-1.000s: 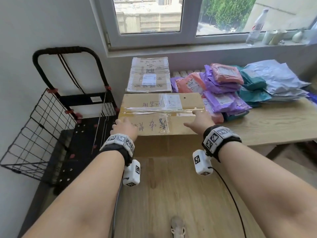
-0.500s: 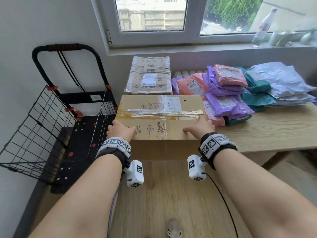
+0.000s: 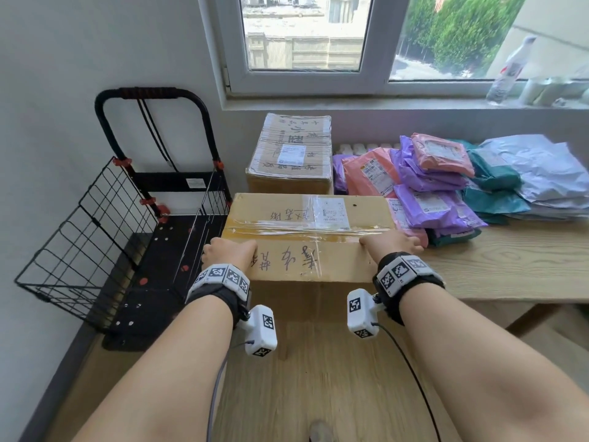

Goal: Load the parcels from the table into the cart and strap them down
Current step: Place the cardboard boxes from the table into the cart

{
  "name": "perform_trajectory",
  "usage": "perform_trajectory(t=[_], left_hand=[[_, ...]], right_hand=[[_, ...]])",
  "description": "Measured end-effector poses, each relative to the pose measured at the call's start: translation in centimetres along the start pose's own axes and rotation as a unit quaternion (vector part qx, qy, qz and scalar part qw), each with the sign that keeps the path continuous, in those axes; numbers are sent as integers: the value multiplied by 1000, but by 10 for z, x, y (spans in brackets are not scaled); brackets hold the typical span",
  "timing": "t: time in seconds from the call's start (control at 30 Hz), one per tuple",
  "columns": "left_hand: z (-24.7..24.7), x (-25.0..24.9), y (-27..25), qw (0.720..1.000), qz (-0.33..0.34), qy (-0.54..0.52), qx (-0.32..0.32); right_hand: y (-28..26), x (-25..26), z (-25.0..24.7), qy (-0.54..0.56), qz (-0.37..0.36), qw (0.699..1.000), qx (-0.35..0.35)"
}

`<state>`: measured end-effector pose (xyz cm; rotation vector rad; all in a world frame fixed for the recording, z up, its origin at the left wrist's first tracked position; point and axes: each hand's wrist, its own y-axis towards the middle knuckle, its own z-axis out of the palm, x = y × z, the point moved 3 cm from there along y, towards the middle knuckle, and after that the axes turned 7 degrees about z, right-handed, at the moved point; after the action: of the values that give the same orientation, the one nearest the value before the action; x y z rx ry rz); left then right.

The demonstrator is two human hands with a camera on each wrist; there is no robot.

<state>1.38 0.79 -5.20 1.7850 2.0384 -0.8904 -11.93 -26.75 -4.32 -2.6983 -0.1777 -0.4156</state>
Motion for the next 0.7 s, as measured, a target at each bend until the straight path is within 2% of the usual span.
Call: perform_trajectory(t=[0.2,0.37,0.7], left_hand=[[-21,8,-7,999,6,-17,-40],[-55,15,-8,995,38,-31,-89],[-170,78,15,987,71,-50,-132]], right_hand=[[-21,1,-13,19,11,999,-44],[-51,8,-24,47,18,997,-63],[-168,59,-3,92,-18,993,-69]])
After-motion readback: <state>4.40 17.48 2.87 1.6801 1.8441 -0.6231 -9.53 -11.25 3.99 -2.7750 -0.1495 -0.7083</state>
